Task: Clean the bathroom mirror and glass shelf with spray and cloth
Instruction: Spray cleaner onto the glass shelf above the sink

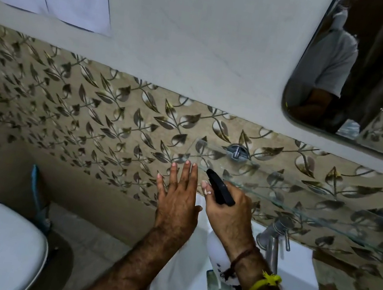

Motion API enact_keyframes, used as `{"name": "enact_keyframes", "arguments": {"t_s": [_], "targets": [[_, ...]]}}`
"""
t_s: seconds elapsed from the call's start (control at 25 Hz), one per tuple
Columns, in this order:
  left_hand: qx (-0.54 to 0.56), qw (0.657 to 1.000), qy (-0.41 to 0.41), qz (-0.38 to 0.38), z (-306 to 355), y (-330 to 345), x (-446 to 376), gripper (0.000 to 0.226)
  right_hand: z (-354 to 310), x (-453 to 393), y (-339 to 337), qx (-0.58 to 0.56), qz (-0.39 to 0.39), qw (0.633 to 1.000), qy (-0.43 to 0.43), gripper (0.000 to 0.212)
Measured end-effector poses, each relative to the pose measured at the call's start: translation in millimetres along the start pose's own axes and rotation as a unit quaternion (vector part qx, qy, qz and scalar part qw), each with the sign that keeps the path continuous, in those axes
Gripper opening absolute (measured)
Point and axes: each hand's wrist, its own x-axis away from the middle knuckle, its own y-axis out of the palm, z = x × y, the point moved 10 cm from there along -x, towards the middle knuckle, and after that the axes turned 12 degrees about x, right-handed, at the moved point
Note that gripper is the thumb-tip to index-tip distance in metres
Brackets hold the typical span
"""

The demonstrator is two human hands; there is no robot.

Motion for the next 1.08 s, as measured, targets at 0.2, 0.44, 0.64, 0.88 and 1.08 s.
{"name": "enact_keyframes", "arguments": {"t_s": [0.2, 0.44, 0.64, 0.88, 1.08], "targets": [[-0.003, 1.0, -0.002, 0.007, -1.2, 0.9, 0.0, 0.091, 1.0, 10.4, 7.8, -0.004, -0.012, 1.0, -0.006, 0.028], [-0.027, 1.0, -0.01, 0.001, 5.5, 9.8, 0.7, 0.098, 16.4, 14.2, -18.8, -0.021, 0.031, 0.999, 0.025, 0.038], [-0.008, 0.999, 0.036, 0.016, 35.6, 21.8, 7.7, 0.099, 41.9, 18.9, -44.5, -0.019, 0.064, 0.996, 0.057, 0.037], [0.021, 0.971, 0.238, 0.021, 106.6, 83.7, 41.1, 0.072, 110.1, 52.3, -81.3, -0.029, 0.079, 0.988, 0.128, 0.034], [0.003, 0.972, 0.216, -0.095, 96.4, 161.0, 41.3, 0.064, 183.8, 96.0, -137.9, 0.039, 0.124, 0.957, 0.258, 0.05]]}}
